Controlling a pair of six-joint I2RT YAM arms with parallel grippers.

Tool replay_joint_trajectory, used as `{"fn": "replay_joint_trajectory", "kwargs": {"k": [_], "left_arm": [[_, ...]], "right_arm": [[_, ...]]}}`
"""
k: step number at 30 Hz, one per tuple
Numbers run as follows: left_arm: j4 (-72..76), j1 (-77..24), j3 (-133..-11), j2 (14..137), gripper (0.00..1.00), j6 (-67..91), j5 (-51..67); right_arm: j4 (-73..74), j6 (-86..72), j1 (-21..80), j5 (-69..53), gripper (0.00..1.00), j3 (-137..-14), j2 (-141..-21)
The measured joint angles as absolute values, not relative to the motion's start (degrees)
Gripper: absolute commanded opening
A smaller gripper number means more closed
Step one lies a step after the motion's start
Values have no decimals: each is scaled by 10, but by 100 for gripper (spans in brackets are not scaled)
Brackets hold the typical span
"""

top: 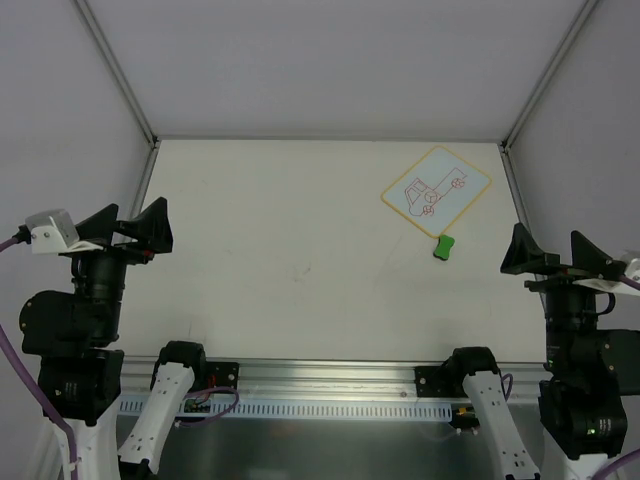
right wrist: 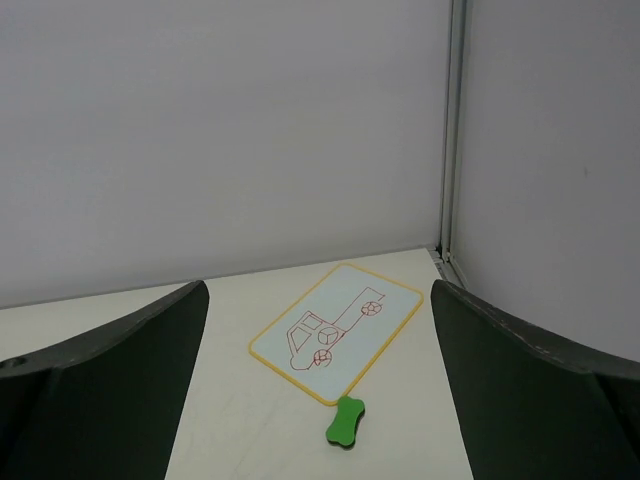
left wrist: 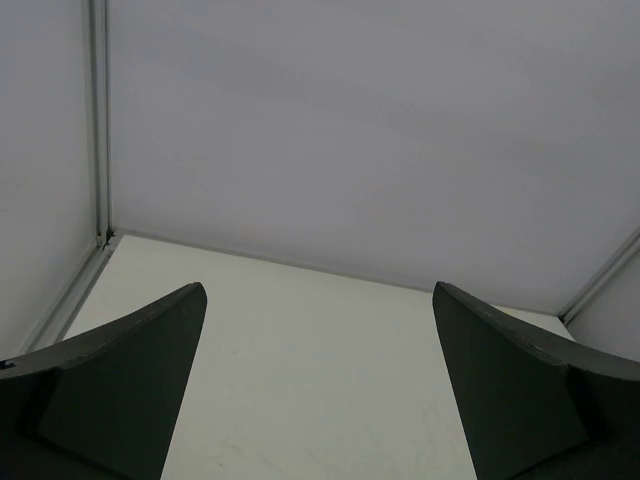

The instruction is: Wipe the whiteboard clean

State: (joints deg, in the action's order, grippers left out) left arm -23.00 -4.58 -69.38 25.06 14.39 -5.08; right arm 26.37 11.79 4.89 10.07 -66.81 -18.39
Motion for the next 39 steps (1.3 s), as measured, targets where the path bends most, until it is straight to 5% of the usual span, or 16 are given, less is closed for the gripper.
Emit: {"fn": "replay_joint_trajectory", "kwargs": {"k": [10,20,31,39], "left_arm": [[-222,-46,-639,271,99,172,-37],[-219,-46,-523,357,99,180,22],[-182,-53,-455,349,99,169,32],[-176,-53,-451,340,99,167,32]], "right_arm": [[258,63,49,58,99,-605,-251],[255,-56,51,151,98,-498,-528],[201,-142,20,188,74,-534,-858],[181,-174,17,148,62,-584,-964]]}}
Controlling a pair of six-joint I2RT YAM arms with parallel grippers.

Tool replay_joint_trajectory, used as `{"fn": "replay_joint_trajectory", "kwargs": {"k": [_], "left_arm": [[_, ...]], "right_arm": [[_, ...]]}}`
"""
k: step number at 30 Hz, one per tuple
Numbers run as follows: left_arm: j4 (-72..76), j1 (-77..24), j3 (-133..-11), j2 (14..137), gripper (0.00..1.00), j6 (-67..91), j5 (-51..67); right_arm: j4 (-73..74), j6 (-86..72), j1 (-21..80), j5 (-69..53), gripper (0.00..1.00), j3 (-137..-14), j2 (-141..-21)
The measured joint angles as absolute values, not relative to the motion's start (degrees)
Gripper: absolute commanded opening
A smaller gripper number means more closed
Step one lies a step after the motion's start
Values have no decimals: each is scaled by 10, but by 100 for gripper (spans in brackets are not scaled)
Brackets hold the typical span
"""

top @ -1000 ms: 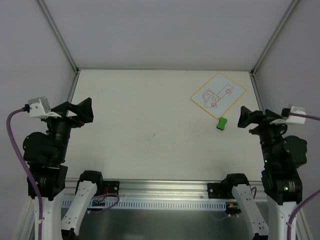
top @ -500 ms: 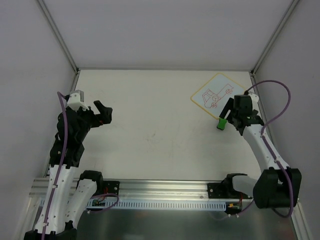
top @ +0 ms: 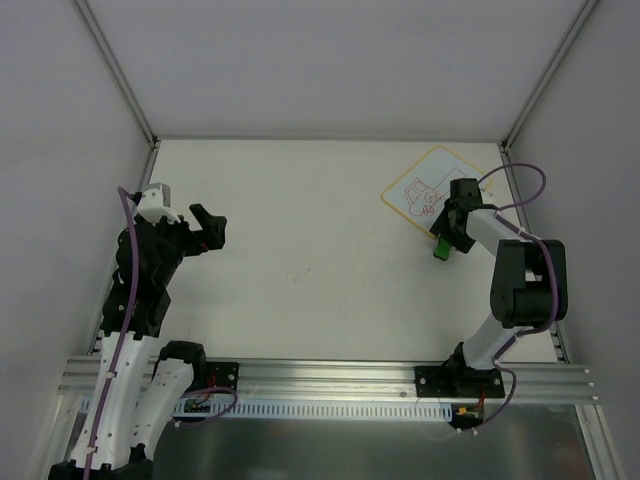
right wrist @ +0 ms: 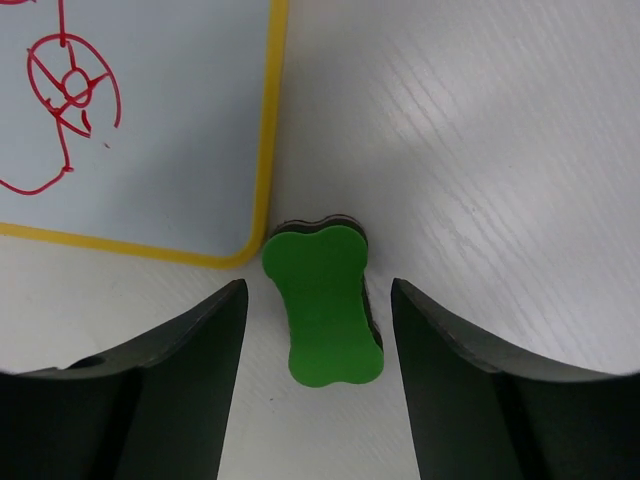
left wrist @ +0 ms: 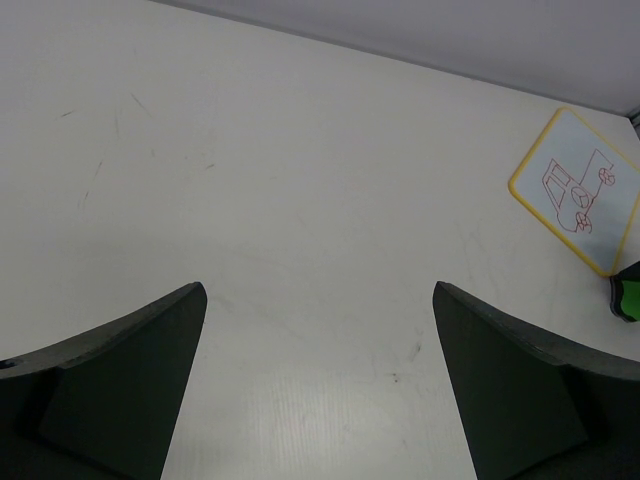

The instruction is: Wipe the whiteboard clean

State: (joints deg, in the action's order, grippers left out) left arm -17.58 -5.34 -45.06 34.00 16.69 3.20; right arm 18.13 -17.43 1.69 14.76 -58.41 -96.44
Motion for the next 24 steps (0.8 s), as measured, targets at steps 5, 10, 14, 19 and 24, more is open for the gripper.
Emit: {"fn": "replay_joint_trajectory", "kwargs": {"k": [5,10,14,19,24], "left_arm": [[-174,-54,-450,341,99,166,32],[-174,-57,-450,341,99,165,31],[-173,-57,-450,341,99,165,31],[-172,-60,-447,340,99,165,31],[-171,-61,-444,340,99,165,31]], "right_arm": [[176,-187,17,127,55,-587,-970],[173,-191,20,121,45,-586,-970],[174,-190,34,126,42,-585,-970],[178,-190,56,136,40,-585,-973],[181,-188,75,155,26,-585,-973]]}}
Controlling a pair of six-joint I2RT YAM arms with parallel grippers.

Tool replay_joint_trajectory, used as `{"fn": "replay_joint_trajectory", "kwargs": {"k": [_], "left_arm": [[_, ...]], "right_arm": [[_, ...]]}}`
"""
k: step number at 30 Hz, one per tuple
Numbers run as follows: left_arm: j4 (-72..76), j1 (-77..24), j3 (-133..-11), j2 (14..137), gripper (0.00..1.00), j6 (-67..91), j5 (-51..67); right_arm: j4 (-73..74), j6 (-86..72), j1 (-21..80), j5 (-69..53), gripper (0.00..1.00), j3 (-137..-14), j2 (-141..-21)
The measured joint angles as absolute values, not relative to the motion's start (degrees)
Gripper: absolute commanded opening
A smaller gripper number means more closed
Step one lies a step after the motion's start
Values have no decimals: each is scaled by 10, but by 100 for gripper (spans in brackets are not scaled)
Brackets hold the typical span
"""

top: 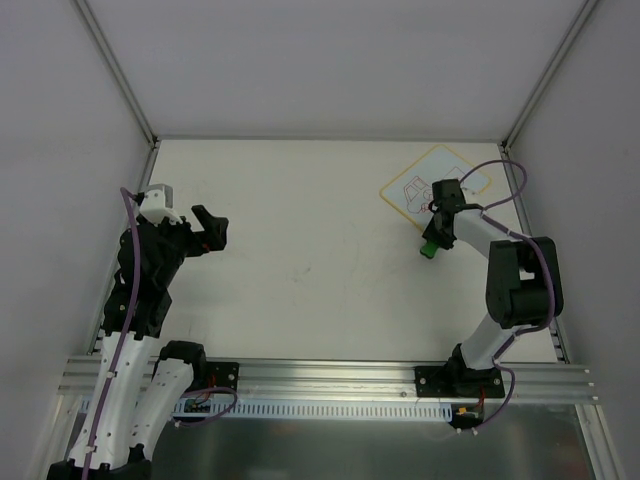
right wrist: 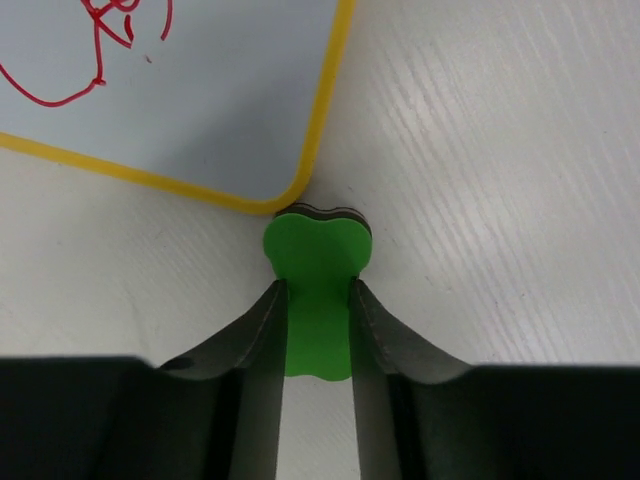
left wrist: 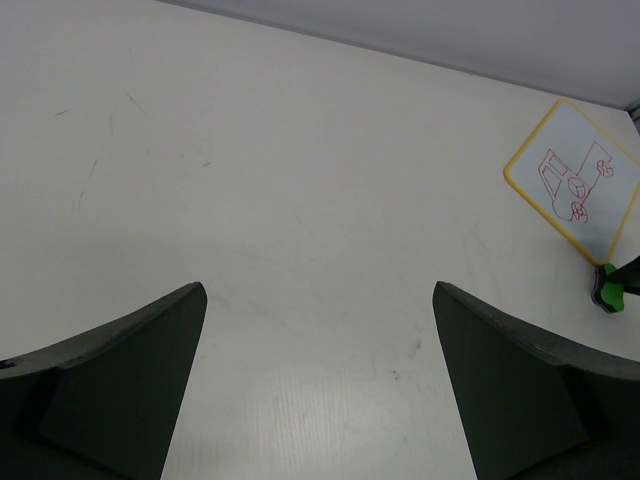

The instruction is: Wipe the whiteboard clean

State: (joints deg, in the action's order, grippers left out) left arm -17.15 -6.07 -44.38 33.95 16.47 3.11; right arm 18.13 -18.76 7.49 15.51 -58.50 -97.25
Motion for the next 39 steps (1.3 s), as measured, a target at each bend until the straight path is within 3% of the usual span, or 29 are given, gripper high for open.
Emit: {"fn": "replay_joint_trajectory", "kwargs": {"k": [4,11,23,26,33,35,39], "left_arm": [[-171,-61,-444,336,99,164,31],[-170,-61,-443,333,99,164,30],[-170,-61,-442,333,99,165,30],[-170,-61,-442,335,99,165,30],[-166,-61,-442,383,99,194,44],[-165,-63,-442,411,99,211,59],[-166,-109,-456,509,99,251,69]], "right_arm": [[187,-182,91,163,13,-592,-973],[201,-181,212,158,13,-632,-999],[197,-220,457,92,14,-848,-1176],[197,-228,495,80,21,-876,-1195],[209,-208,527,90,73,-880,-1188],[214,-192,520,103,79,-874,-1168],[215,-157,484,137,80,-828,-1073]]}}
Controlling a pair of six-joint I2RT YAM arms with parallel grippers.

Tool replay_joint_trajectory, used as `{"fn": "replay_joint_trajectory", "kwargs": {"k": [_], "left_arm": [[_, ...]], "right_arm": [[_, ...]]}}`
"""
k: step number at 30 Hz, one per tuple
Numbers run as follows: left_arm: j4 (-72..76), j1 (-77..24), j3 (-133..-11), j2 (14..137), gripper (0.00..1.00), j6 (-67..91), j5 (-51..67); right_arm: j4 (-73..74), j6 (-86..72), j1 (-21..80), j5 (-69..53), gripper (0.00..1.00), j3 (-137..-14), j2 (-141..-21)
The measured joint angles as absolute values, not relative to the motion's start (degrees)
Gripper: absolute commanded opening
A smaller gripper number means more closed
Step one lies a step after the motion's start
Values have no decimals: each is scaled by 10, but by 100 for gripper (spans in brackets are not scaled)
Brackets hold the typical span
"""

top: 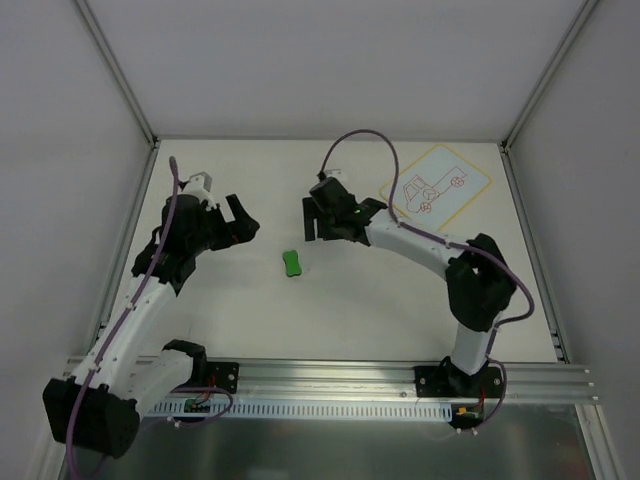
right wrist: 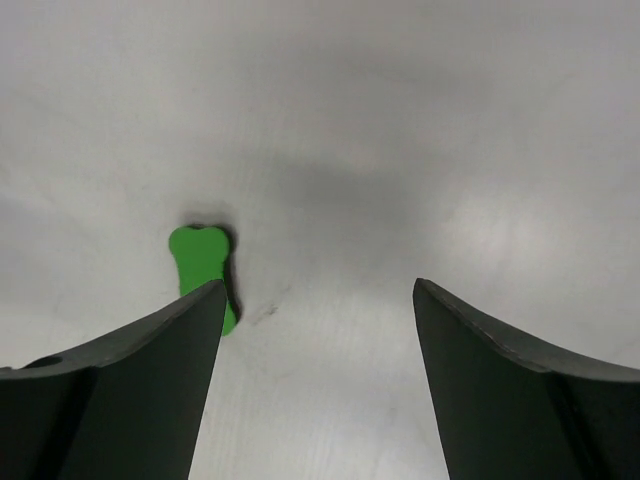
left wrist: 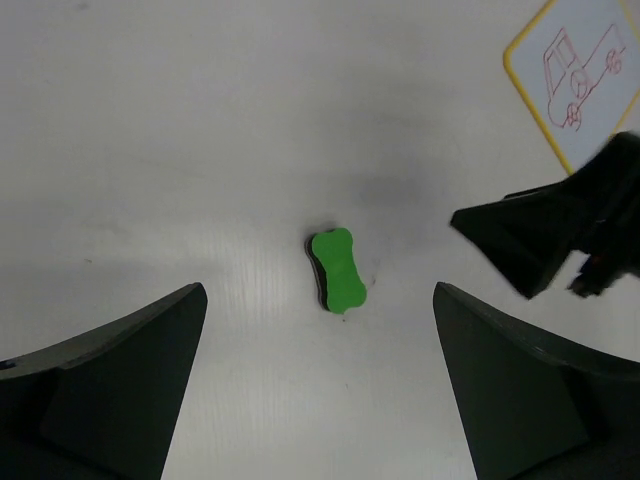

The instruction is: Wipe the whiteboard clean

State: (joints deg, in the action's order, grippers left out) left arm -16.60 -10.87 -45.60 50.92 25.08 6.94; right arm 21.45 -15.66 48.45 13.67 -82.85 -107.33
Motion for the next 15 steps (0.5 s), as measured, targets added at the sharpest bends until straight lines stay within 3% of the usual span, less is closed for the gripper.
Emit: {"fn": "replay_joint_trajectory", "kwargs": {"k": [7,15], "left_arm": [[-169,-191,-500,663,99,293,64],[-169,-192,-509,687,99,310,50]], "right_arm": [[206,-105,317,146,78,-752,-943],[198,-65,160,113,74,-730,-1034]]}}
